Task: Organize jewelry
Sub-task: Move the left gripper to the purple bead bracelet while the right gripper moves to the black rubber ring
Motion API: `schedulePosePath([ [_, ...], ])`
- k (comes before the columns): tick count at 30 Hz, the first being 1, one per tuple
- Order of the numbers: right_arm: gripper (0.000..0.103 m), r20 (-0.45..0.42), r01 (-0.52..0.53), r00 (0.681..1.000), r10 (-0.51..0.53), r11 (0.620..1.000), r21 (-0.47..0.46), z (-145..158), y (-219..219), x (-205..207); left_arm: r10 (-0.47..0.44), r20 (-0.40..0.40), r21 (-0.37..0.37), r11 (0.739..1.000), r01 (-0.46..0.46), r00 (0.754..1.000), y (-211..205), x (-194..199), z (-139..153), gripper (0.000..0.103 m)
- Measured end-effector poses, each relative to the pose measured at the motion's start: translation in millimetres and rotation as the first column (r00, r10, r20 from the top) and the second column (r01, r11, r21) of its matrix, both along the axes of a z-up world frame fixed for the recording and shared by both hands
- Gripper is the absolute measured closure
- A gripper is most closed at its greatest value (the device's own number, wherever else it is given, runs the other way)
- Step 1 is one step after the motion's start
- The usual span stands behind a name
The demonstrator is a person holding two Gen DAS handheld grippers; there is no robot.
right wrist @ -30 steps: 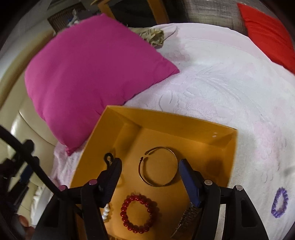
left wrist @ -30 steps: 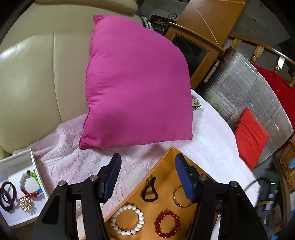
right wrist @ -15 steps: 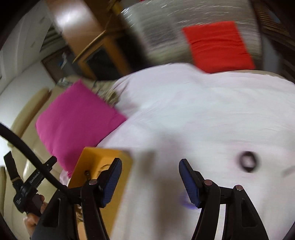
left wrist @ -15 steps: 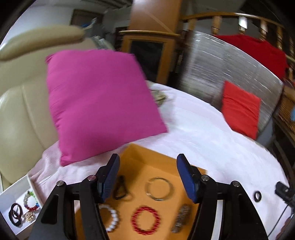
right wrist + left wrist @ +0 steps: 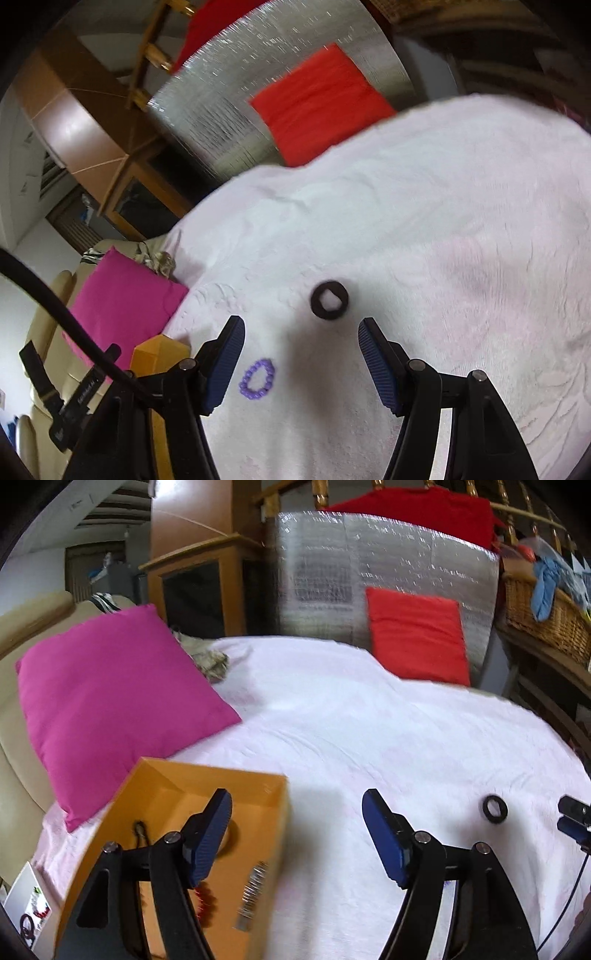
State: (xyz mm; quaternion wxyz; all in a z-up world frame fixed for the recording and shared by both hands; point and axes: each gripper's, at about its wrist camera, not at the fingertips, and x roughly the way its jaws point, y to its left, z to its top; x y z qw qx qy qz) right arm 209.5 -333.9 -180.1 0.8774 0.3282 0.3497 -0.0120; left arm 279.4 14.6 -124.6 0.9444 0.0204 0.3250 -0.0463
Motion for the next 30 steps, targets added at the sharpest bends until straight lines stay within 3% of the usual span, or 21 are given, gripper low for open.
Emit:
schedulePosePath([
  [5, 0.039, -0.033, 0.028, 0.999, -0.027, 0.999, 0.033, -10.3, -14.7, 1.1, -0.019, -0.029, 0.041, 0.999, 0.02, 0.999, -23.1, -0.6, -14.6, 0.029],
  [18, 0.039, -0.053, 0.042, 0.998, -0.042, 0.999, -0.002, -19.1, -21.2, -1.0, -0.113, -0.014, 0.144, 0.983, 0.114, 0.993, -66.3, -20.0, -25.4, 0.029],
  [30, 0.039, -0.062, 0.042, 0.997, -0.042, 0.999, -0.003, -24.0, -16.9, 4.1, -0.136, 0.014, 0.171, 0.976, 0.131, 0.991, -73.6, -25.4, -23.2, 0.029],
])
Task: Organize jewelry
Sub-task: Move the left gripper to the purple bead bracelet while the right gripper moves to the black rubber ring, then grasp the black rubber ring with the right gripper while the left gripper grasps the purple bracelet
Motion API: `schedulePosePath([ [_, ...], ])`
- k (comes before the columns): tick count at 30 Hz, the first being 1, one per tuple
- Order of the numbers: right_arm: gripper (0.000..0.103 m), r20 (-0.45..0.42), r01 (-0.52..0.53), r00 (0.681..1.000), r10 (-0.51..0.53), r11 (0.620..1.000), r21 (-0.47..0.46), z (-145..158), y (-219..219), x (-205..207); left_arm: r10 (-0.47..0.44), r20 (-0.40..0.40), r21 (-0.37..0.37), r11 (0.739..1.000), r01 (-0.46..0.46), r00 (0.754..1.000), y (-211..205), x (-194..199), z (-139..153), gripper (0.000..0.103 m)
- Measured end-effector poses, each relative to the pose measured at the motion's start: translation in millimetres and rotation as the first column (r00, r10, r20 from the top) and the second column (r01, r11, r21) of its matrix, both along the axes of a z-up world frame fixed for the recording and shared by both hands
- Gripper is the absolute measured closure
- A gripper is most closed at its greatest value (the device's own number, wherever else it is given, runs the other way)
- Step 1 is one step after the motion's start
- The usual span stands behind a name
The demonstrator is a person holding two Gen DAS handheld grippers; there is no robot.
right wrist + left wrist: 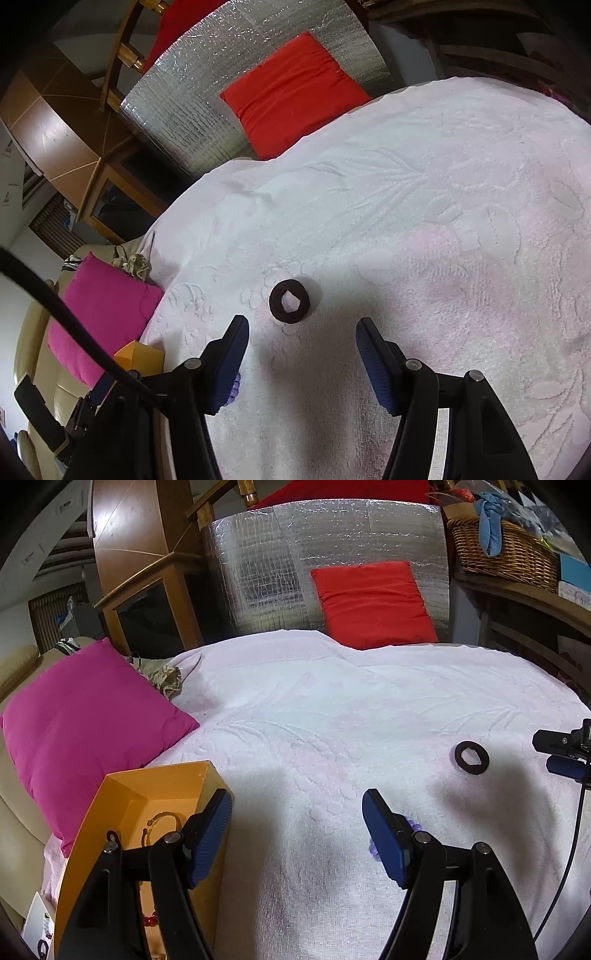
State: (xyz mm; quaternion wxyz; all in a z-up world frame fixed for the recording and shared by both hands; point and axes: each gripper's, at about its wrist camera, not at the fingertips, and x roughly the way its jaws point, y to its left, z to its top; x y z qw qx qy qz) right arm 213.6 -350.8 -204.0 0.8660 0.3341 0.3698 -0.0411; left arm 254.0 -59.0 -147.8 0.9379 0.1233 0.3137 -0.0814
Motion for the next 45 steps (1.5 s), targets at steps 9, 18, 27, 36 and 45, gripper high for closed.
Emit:
schedulePosePath([
  [9, 0.039, 0.004, -0.013, 1.0, 0.013, 1.0, 0.007, 1.5, 5.5, 2.8, -0.006, 0.018, 0.009, 1.0, 0.006, 1.0, -2.2, -3.5, 2.4, 0.029],
  [18, 0.039, 0.006, -0.024, 1.0, 0.024, 1.0, 0.008, 3.3, 8.7, 2.3, -0.011, 0.026, 0.018, 1.0, 0.011, 1.0, -2.7, -6.2, 3.6, 0.029],
  [27, 0.039, 0.007, -0.027, 1.0, 0.027, 1.0, 0.007, 4.1, 8.4, 1.8, -0.014, 0.027, 0.031, 0.999, 0.013, 1.0, -4.6, -6.3, 2.3, 0.029],
  [36, 0.039, -0.011, -0.021, 1.0, 0.021, 1.0, -0.01, -5.2, -1.4, 15.9, -0.028, -0.125, -0.03, 0.999, 0.025, 0.992, 2.1, 10.3, -17.9, 0.029],
  [45, 0.048, -0.053, -0.04, 0.998, 0.037, 0.998, -0.049, -24.6, 7.1, 55.5, -0.03, -0.235, -0.077, 0.997, 0.012, 0.972, 15.4, 23.5, -39.2, 0.029],
])
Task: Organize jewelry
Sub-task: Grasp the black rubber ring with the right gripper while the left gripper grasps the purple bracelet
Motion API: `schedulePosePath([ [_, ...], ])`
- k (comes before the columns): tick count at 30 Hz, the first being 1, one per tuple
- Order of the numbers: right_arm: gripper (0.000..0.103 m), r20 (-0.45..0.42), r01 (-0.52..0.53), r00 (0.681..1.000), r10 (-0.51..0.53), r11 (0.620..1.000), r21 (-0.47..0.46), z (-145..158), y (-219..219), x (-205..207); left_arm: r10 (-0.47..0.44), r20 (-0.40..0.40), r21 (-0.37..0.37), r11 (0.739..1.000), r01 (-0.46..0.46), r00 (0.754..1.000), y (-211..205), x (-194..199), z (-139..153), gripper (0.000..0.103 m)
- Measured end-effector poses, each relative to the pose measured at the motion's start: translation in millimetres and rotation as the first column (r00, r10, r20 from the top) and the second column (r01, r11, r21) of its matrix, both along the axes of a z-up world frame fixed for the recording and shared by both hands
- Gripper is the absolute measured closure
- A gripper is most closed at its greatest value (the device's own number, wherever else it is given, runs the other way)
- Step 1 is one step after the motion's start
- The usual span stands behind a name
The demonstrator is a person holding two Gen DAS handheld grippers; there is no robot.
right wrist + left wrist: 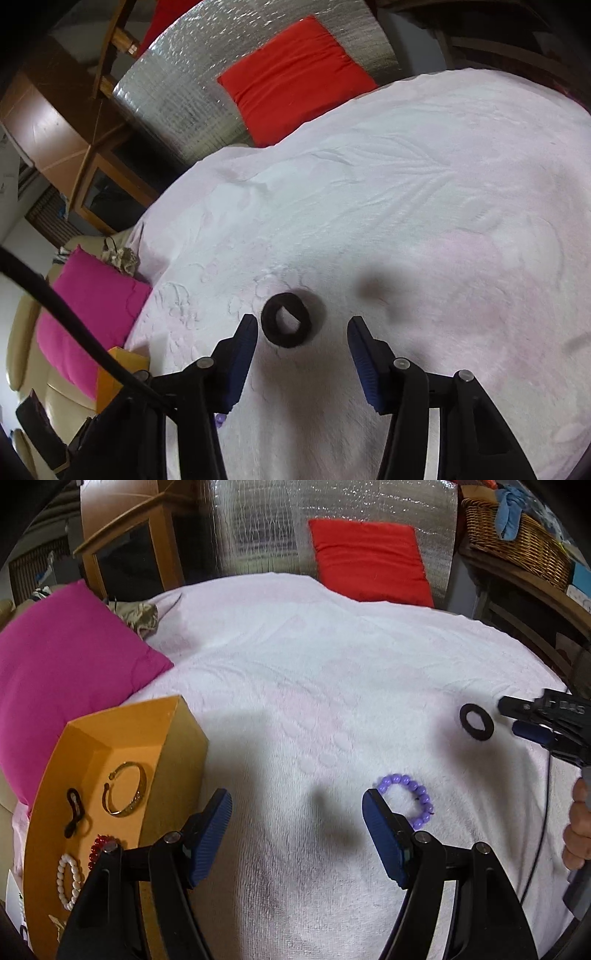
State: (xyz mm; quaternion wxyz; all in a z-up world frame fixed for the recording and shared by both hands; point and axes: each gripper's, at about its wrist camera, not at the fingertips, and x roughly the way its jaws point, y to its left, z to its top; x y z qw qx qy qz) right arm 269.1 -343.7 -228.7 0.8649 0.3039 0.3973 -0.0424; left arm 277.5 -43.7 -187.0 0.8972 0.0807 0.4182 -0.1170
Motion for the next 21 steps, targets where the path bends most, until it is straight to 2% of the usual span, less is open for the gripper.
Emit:
schedulePosePath([
  [5, 0.051, -0.064, 0.016, 0.998, -0.023, 0.995, -0.096, -15.3, 10.9, 21.0, -0.031, -0.03, 0.0, 1.0, 0.031, 0.999, 0.9, 1.5, -5.9, 0.029],
  [8, 0.065, -0.074, 0.018, 0.997, -0.031, 0.985, -0.172, -19.9, 16.0, 27.9, -0.056, -0.042, 0.002, 0.998, 0.056, 0.998, -2.6, 2.5, -8.0, 0.029],
  [9, 0.071, -0.074, 0.016, 0.997, -0.03, 0.983, -0.183, -20.2, 16.7, 28.0, -0.065, -0.045, -0.002, 0.998, 0.065, 0.997, -3.9, 3.1, -8.0, 0.029],
  [10, 0.082, -0.071, 0.007, 0.997, -0.021, 0.981, -0.196, -20.0, 18.7, 28.0, -0.077, -0.047, -0.005, 0.997, 0.077, 0.996, -6.0, 2.8, -8.1, 0.029],
  [12, 0.092, -0.075, -0.004, 0.997, -0.012, 0.978, -0.21, -19.5, 19.9, 27.1, -0.102, -0.057, -0.024, 0.995, 0.101, 0.993, -10.8, 1.8, -8.0, 0.029],
  [14, 0.092, -0.072, 0.001, 0.997, -0.017, 0.977, -0.213, -16.6, 18.3, 23.3, -0.116, -0.073, -0.053, 0.992, 0.113, 0.991, -14.3, 1.0, -8.4, 0.029],
  [21, 0.093, -0.046, -0.003, 0.999, -0.002, 0.993, -0.122, -5.4, 6.2, 1.0, -0.154, -0.146, -0.126, 0.983, 0.136, 0.977, -30.9, 2.0, -19.4, 0.029],
])
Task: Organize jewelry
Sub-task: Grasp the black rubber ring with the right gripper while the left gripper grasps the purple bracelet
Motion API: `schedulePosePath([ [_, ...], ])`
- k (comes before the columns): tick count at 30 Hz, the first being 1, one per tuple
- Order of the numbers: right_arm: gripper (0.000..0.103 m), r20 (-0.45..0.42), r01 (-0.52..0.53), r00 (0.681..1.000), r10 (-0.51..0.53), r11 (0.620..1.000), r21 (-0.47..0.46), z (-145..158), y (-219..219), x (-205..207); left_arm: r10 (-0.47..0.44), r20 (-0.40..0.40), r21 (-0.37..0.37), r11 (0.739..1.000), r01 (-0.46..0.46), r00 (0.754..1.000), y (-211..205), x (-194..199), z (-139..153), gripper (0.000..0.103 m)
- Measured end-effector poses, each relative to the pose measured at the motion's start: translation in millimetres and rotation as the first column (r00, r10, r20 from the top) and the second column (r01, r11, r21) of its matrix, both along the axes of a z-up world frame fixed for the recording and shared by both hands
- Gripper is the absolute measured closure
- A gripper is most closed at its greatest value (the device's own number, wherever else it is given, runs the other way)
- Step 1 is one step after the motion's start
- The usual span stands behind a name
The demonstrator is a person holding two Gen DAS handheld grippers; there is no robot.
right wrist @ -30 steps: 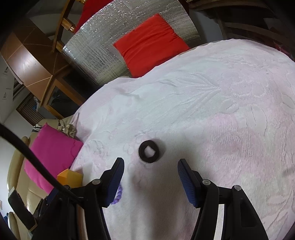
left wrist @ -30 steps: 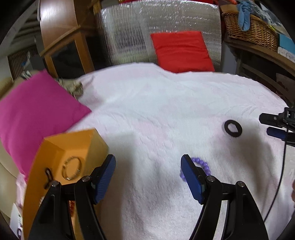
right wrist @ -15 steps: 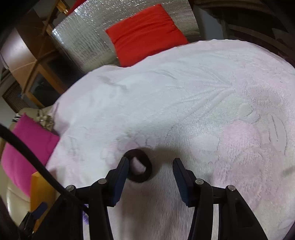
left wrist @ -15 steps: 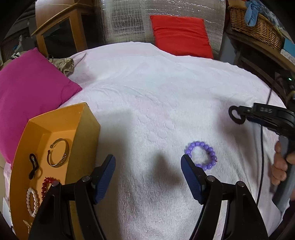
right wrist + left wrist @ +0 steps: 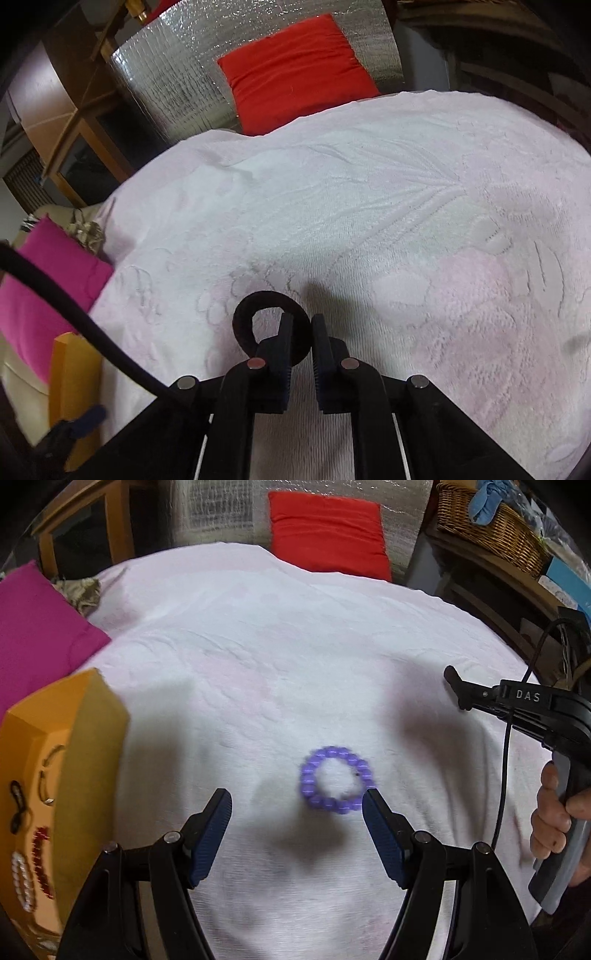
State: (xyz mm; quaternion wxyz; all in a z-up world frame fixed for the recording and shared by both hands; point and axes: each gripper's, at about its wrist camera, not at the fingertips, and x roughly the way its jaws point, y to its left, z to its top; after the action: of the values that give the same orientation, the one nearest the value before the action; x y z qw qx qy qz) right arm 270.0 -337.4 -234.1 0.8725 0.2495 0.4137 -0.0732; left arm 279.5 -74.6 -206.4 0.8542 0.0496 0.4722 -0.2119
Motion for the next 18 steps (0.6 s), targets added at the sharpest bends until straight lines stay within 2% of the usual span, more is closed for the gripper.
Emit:
schedulePosePath([
  [9, 0.093, 0.002, 0.0, 1.0, 0.0, 0.998, 0.061, 4.5, -19.4, -16.0, 0.012, -0.068, -0.03, 0.999, -0.014, 0.998, -22.7, 11.2, -14.5, 0.029],
  [18, 0.092, -0.001, -0.004, 1.0, 0.005, 0.996, 0.088, 4.1, -26.0, -20.2, 0.012, -0.035, -0.029, 1.0, -0.013, 0.999, -36.7, 16.6, -19.3, 0.029],
])
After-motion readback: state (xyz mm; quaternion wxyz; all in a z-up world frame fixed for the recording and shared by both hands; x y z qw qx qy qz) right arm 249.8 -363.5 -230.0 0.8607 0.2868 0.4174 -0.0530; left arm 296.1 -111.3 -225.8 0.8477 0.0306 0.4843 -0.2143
